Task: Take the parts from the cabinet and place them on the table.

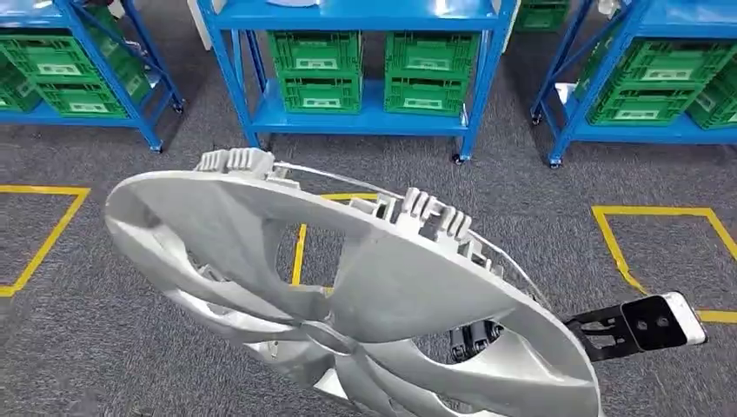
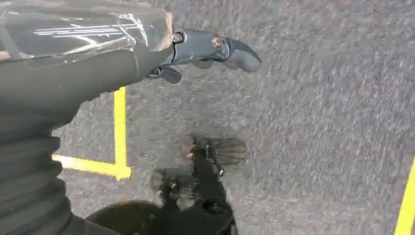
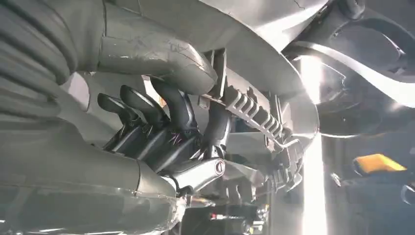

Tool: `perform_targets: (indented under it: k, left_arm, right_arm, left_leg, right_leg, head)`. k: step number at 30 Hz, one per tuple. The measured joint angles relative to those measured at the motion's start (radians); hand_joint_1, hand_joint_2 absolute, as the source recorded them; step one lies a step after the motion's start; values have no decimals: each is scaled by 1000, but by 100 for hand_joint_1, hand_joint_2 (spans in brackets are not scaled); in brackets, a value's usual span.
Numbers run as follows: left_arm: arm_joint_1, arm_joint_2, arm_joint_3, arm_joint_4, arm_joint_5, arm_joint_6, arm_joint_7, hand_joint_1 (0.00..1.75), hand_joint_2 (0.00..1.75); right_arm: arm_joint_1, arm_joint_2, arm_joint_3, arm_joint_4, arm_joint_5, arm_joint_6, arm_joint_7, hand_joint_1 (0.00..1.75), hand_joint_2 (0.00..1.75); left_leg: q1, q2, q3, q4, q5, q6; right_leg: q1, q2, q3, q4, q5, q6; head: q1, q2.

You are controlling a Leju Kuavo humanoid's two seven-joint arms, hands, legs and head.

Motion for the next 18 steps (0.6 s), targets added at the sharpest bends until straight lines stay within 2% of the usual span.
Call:
perform_targets:
  k: [1, 2, 3, 4, 5, 6, 7, 8, 9, 10, 11, 12, 13, 14, 15, 16, 17, 18]
  left_arm:
    - [2, -1, 0, 0, -1, -2, 0, 0, 175]
    - [3, -1, 1, 0, -2, -2, -1, 0, 175]
    - [3, -1, 2, 0, -2, -2, -2, 0, 175]
    - [3, -1, 4, 0, -2, -5, -3, 0, 175]
    - [3, -1, 6, 0, -2, -9, -5, 0, 175]
    - [3, -1, 8, 0, -2, -15, -7, 0, 175]
    - [3, -2, 10, 0, -3, -18, -9, 0, 175]
    - [3, -2, 11, -2, -3, -19, -10, 0, 175]
    - [3, 1, 11, -7, -3, -20, -11, 0, 175]
    - [3, 0, 12, -12, -3, -21, -12, 0, 175]
    - [2, 0, 12, -12, -4, -25, -13, 0, 175]
    - [2, 0, 15, -12, -4, -25, -15, 0, 175]
    - [3, -1, 16, -13, -5, -25, -15, 0, 175]
    - [5, -2, 16, -12, -5, -25, -14, 0, 175]
    - [4, -2, 16, -13, -5, -26, -14, 0, 175]
    - [4, -2, 17, -13, -5, -28, -15, 0, 175]
    - [5, -3, 18, -13, -8, -30, -16, 0, 175]
    - [5, -4, 20, -13, -10, -34, -18, 0, 175]
  right_arm:
    - [0, 1, 0, 0, 0, 0, 0, 173, 175]
    - [0, 2, 0, 0, 0, 0, 0, 173, 175]
    - [0, 2, 0, 0, 0, 0, 0, 173, 175]
    - [0, 2, 0, 0, 0, 0, 0, 173, 175]
    - [0, 2, 1, 0, -1, -3, 2, 173, 175]
    - [0, 2, 2, 0, -3, -5, 4, 173, 175]
    - [1, 2, 4, 0, -4, -6, 5, 173, 175]
    - [1, 2, 5, 0, -4, -7, 5, 173, 175]
    - [1, 2, 6, -2, -4, -7, 6, 173, 175]
    - [0, 2, 6, -5, -4, -7, 6, 173, 175]
    - [1, 3, 6, -6, -5, -7, 6, 173, 175]
    - [0, 3, 8, -6, -4, -7, 7, 173, 175]
    - [1, 4, 8, -6, -5, -7, 7, 173, 175]
    - [1, 3, 9, -6, -5, -8, 7, 173, 175]
    - [2, 2, 9, -6, -6, -8, 7, 173, 175]
    - [0, 2, 10, -6, -7, -8, 6, 173, 175]
    - [1, 2, 11, -6, -8, -8, 5, 173, 175]
    - [1, 1, 11, -6, -9, -7, 5, 173, 175]
  left_leg:
    - [2, 0, -13, 65, -72, -7]
    - [5, 0, -26, 141, -129, -11]
    - [7, 0, -38, 219, -166, -15]
    - [8, 0, -39, 273, -169, -15]
    - [8, 0, -26, 290, -145, -14]
    - [8, 0, 7, 265, -107, -11]
    - [7, -1, 65, 199, -74, -3]
    - [5, -4, 131, 114, -69, 7]
    - [-1, -8, 207, 14, -106, 23]
    - [-4, -6, 254, -71, -134, 29]
    - [-10, -6, 247, -66, -129, 23]
    - [-15, -6, 236, -68, -120, 32]
    - [-20, -5, 232, -74, -109, 36]
    - [-5, 0, 223, -90, -87, 44]
    - [-9, 3, 207, -90, -71, 51]
    - [-10, 4, 188, -89, -56, 58]
    - [-10, 5, 170, -89, -42, 57]
    - [-11, 6, 158, -88, -28, 57]
  right_leg:
    - [1, 0, -12, 0, 13, -4]
    - [2, 0, -25, 1, 25, -5]
    - [5, -1, -36, 2, 39, -5]
    - [6, -1, -53, 6, 50, -4]
    - [8, -1, -71, 11, 60, -3]
    - [10, 0, -90, 17, 69, -1]
    - [13, 0, -108, 22, 80, -1]
    - [16, 2, -120, 22, 92, 0]
    - [15, 3, -125, 23, 102, 2]
    - [20, 1, -129, 23, 111, 11]
    - [15, -2, -130, 17, 123, 18]
    - [9, -3, -131, 15, 132, 24]
    - [9, -3, -134, 14, 141, 30]
    - [9, -3, -144, 19, 138, 31]
    - [9, 1, -161, 41, 97, 25]
    - [6, 1, -181, 97, 33, 15]
    - [4, 1, -196, 166, -22, 10]
    - [3, 1, -210, 241, -63, 11]
  head:
    - [-2, 0]
    - [-2, 0]
    - [-3, 0]
    - [-2, 0]
    - [-2, 0]
    - [-2, 0]
    - [-2, 0]
    - [-3, 0]
    - [-1, 0]
    - [-1, 0]
    - [-1, 0]
    - [-2, 0]
    - [-3, 0]
    - [-1, 0]
    - [-1, 0]
    - [5, 0]
    - [6, 0]
    - [5, 0]
